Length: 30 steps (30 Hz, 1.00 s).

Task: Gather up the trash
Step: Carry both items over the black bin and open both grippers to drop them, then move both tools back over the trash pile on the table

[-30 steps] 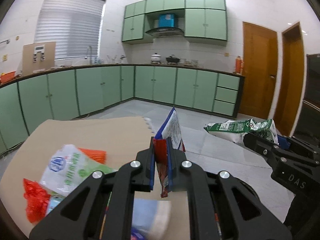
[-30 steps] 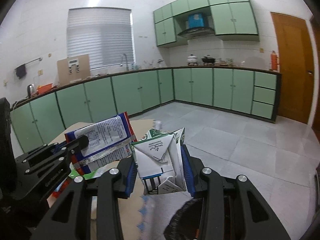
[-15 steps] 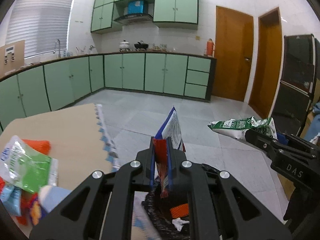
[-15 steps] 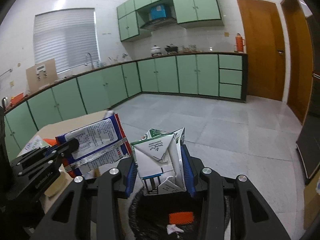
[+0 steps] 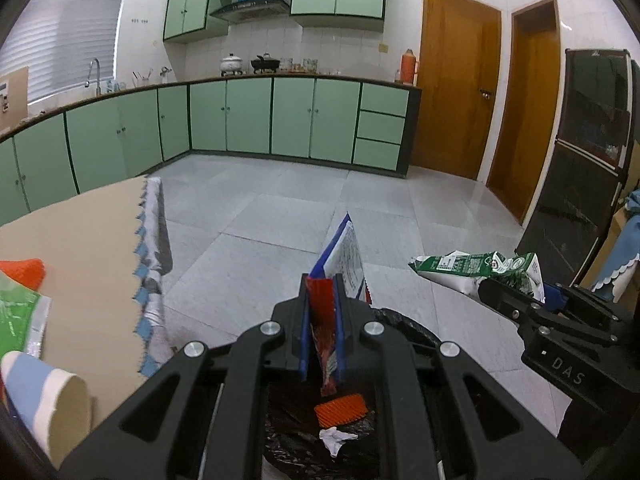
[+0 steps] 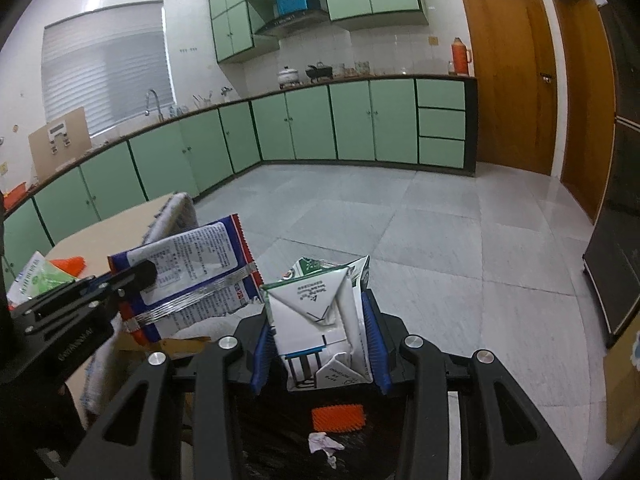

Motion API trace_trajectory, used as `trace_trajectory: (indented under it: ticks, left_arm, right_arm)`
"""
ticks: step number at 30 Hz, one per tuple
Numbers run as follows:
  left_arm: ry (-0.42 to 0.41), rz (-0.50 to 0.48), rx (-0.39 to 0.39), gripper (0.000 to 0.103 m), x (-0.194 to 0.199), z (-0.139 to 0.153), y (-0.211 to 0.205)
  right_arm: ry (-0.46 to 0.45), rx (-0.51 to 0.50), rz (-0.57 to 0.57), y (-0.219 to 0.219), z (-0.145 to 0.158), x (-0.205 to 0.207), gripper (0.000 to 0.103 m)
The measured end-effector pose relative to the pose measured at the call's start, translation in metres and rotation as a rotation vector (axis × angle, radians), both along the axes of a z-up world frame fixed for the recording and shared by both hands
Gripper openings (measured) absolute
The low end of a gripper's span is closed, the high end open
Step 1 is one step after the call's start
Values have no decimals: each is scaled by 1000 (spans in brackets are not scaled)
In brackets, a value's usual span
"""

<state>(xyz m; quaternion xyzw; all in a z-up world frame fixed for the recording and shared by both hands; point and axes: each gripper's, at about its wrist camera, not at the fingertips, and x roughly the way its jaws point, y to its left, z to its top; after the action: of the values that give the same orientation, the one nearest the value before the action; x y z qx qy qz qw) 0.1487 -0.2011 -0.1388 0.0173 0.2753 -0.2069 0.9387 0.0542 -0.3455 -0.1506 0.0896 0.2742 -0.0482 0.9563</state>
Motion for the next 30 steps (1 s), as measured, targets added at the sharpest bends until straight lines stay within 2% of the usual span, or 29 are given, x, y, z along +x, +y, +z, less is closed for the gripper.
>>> trace_trajectory:
  ticks: [4,6,7,8,12,13,17,21,30]
  left_arm:
    - [28,-9,3,12,10,-9,-8]
    - [48,-13,2,32,14,-13,-9]
    - [55,-13,-3,37,14,-15,-8]
    - [61,-14,-7,40,16,-16,-8]
    - [72,-10,-16,47,15,-13,-4]
    - [69,-6,-20,49,13,-11,-2]
    - [18,24,-11,69,1,6,14]
    - [-34,79,-12,80,-13,27,47]
    - [-73,250,4,84,-43,57,135]
  right_arm:
    - [25,7,7,-8,-10,5,41]
    - [53,1,10,-11,-17,8,41]
    - [63,-2,9,-11,-19,9,43]
    - [71,-2,8,-11,-22,9,50]
    - [87,-5,-16,-13,-26,6,63]
    - [87,-4,-21,-12,-25,5,69]
    - [55,-24,-47,-6,-16,-4,88]
    - [17,-7,-31,5,-4,-9,94]
    - [-93,14,134,78,31,-14,96]
